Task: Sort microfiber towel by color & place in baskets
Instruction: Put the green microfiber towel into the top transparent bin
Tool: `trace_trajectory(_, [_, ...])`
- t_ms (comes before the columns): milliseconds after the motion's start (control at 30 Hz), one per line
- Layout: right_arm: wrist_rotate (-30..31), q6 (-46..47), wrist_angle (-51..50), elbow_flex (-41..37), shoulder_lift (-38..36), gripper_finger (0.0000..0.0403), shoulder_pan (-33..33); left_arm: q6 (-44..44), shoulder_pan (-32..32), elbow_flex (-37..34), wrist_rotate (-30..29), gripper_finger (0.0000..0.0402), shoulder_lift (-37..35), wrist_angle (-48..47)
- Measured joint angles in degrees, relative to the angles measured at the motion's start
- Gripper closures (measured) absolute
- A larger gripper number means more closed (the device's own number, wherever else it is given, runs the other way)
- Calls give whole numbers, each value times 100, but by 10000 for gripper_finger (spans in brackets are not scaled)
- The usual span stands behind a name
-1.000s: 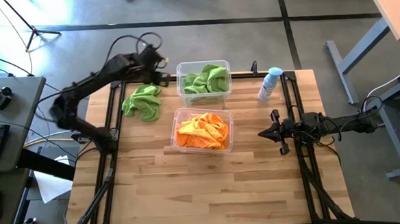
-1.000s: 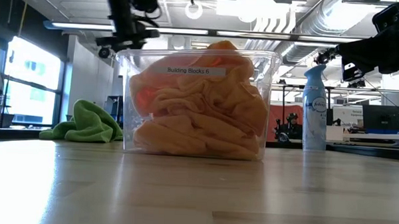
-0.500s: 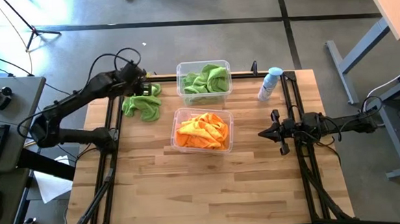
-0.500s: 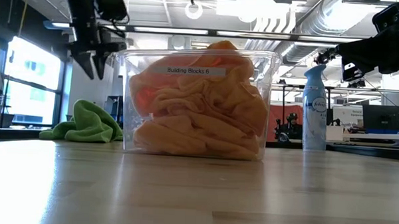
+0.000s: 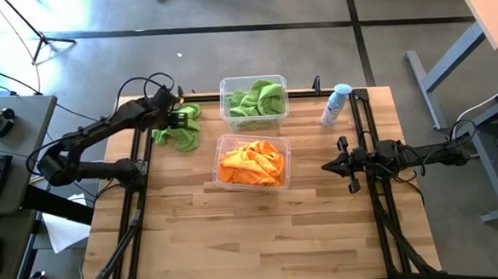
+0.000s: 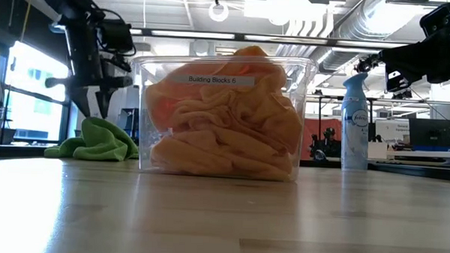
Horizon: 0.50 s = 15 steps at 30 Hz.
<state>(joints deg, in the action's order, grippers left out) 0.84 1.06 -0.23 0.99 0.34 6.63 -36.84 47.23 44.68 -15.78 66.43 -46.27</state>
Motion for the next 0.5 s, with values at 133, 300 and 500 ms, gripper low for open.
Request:
trace_trajectory(133, [0,-1,0,0,2,402,0,-4,103,-338,-120,215,29,534])
trace_trajectory(300, [0,0,0,0,2,402,0,-4,222,-601,-192,216,225,955])
trace_trajectory(500, [0,-1,0,1,2,402,0,-25,268,-649,-282,302,608,1029])
